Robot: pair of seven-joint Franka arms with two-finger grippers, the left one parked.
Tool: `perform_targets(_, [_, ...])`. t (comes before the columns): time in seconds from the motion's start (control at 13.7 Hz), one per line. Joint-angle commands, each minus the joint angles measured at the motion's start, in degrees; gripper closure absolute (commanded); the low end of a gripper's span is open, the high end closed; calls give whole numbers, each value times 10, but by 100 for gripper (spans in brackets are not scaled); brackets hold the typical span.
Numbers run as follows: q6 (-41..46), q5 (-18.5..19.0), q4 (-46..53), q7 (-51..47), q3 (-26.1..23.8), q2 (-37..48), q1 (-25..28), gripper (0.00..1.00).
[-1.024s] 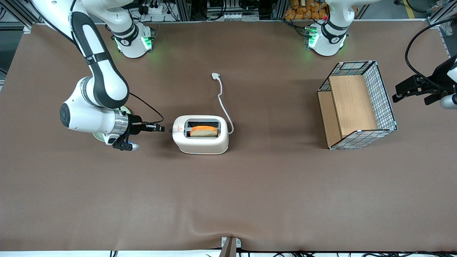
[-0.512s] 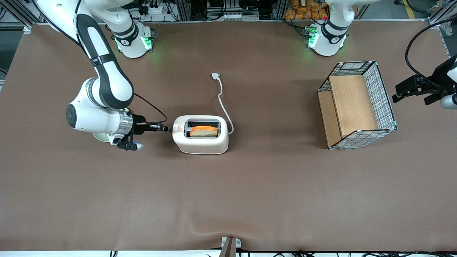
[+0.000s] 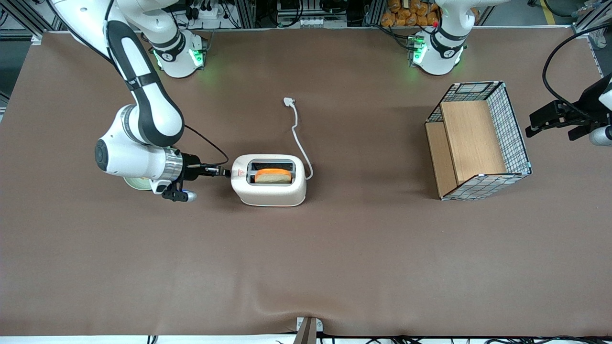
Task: Press toaster button with right arm
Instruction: 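Push the toaster lever down with the right gripper fingertips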
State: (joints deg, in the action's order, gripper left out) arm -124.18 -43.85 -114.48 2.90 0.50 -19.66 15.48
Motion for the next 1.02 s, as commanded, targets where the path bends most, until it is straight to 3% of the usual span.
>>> perform_targets(0.0, [-17,-20,-4,20,3,-5,8,100])
perform_targets(0.95, [-45,-21,-7,68,3,-35,3,100])
